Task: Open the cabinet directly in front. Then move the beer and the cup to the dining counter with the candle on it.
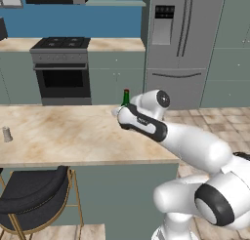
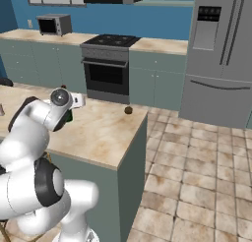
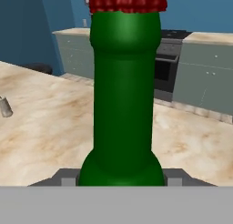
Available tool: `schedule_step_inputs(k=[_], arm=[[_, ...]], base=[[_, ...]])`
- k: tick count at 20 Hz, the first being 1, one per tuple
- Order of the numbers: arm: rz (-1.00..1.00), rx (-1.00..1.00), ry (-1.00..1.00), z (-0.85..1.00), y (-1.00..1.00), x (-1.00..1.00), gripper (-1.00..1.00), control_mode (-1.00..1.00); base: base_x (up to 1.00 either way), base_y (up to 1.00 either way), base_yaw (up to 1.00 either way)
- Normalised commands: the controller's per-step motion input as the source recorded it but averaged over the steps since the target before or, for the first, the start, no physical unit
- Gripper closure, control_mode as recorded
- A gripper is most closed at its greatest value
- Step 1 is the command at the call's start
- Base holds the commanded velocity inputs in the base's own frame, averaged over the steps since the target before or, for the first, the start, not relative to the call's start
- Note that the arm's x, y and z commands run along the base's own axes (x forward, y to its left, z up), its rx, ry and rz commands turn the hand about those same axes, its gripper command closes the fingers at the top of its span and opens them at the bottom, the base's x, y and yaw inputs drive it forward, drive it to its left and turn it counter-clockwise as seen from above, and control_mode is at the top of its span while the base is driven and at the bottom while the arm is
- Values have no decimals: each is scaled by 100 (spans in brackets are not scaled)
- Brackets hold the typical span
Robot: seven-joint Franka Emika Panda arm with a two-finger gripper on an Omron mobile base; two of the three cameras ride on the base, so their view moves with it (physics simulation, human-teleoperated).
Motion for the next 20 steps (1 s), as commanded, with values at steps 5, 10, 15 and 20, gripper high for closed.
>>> schedule_step_inputs(k=[5,10,15,20], arm=[[0,-2,7,-17,2,19,100,-100],[0,0,9,-16,0,10,100,-100],[0,0,9,-22,0,6,100,-100],[0,0,7,-25,0,4,100,-100]], base=[[0,0,0],[0,0,0],[0,0,0],[0,0,0]])
